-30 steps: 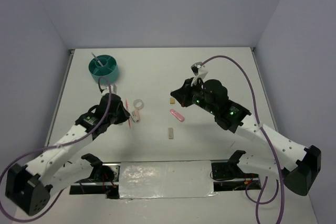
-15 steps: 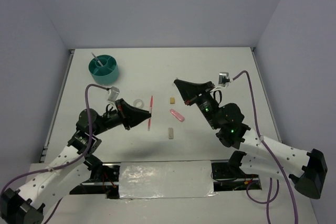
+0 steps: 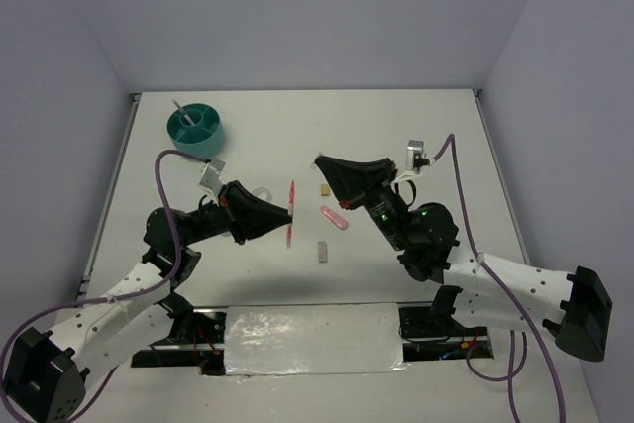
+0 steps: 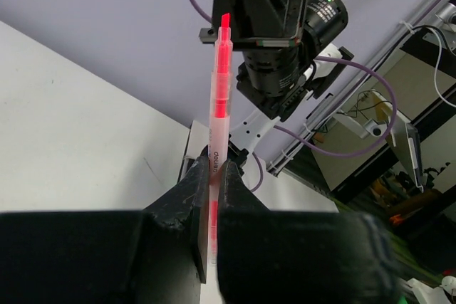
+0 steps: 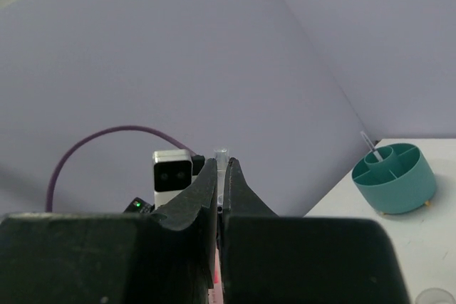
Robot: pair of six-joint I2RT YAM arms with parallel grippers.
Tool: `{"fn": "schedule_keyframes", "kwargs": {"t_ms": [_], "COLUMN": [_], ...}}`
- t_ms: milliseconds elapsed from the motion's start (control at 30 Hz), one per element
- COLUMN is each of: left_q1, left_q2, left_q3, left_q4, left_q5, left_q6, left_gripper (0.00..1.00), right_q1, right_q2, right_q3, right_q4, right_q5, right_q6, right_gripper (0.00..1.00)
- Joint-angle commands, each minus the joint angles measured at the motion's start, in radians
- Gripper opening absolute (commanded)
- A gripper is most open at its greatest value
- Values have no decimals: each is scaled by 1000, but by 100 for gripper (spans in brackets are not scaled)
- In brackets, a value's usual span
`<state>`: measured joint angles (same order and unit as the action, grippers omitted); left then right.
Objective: Sort the stationery into containers
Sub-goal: Close the pen cap on the pen.
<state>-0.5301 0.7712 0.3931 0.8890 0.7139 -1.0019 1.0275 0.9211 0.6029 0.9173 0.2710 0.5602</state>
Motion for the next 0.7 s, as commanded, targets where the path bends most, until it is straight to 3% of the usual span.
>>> {"fn": "schedule_keyframes", "kwargs": {"t_ms": [0,667], "left_q1": [-8,-18], "left_q2": [8,65], "left_q3": [-5,-19], "left_q4": [113,159], "left_q5": [30,13], "left_q6": [-20,-17], "left_gripper": [0,0], "right_q1": [16,28], "right_q2": [30,79], "right_q3": [23,14], "right_q4": [69,80], "right_q5": [-36,-84], "right_q6": [-26,-17], "right_gripper": [0,0]}}
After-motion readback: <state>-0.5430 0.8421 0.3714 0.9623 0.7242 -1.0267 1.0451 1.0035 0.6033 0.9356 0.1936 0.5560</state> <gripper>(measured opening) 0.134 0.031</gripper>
